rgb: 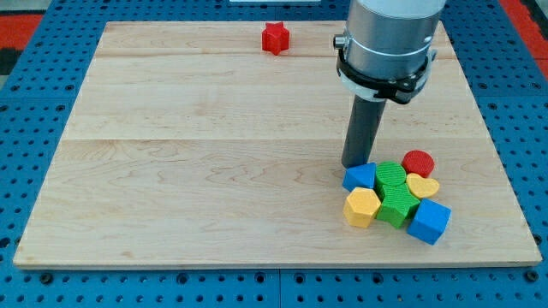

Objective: Slide red star to the center

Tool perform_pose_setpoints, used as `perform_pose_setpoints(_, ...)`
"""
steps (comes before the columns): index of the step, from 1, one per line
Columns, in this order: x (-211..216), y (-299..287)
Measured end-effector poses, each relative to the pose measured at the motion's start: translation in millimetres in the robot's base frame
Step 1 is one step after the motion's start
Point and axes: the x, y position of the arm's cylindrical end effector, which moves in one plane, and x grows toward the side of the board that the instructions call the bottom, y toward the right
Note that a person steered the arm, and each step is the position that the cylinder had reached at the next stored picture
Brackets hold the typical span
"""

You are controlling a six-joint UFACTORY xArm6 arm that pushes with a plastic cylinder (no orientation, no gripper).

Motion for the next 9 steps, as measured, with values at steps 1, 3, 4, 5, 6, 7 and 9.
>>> perform_pose_setpoints(1, -27.3, -9.8)
perform_pose_setpoints(3, -167.0, 14.6)
perform_pose_setpoints(4, -262.9, 14.9)
perform_pose_setpoints(5, -295.7, 12.9)
perform_pose_setpoints(6, -295.9, 8.4)
perform_pose_setpoints(7, -295.2, -34.9)
perform_pose_setpoints(9, -294.9, -130.0)
